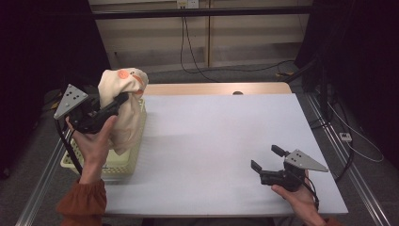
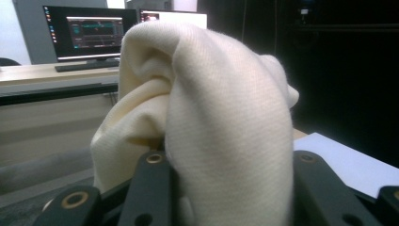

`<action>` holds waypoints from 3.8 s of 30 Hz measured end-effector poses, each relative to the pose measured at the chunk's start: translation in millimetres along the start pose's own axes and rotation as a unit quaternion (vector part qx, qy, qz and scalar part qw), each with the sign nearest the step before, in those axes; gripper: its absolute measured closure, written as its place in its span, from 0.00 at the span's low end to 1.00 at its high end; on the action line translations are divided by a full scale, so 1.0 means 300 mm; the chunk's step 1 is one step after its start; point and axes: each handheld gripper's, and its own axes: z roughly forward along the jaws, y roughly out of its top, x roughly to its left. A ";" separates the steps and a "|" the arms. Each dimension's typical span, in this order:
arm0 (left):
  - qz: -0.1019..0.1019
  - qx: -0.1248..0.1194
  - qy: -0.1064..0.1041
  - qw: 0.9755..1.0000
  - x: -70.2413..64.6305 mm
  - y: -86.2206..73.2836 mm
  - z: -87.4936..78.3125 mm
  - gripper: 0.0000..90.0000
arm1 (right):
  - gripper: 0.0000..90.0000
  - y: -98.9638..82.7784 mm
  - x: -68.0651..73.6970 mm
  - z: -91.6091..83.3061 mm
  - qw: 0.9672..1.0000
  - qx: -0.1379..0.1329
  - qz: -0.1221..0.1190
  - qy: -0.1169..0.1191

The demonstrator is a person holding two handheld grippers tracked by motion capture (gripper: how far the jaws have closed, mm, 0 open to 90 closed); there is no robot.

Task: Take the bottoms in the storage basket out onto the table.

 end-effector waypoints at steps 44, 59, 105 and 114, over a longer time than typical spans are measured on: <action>0.007 0.005 -0.061 0.998 -0.117 0.049 0.119 0.73 | 0.05 0.001 0.003 0.005 1.000 -0.001 -0.001 0.003; -0.002 0.003 -0.080 0.997 -0.159 0.064 0.184 0.73 | 0.05 0.001 0.003 0.006 1.000 0.000 -0.001 0.002; -0.015 0.068 -0.114 0.991 -0.241 -0.045 0.365 0.73 | 0.05 -0.002 0.002 0.003 1.000 0.003 0.001 0.001; -0.009 0.080 -0.122 0.989 -0.273 -0.061 0.410 0.73 | 0.05 -0.002 0.001 0.003 1.000 0.003 0.001 -0.001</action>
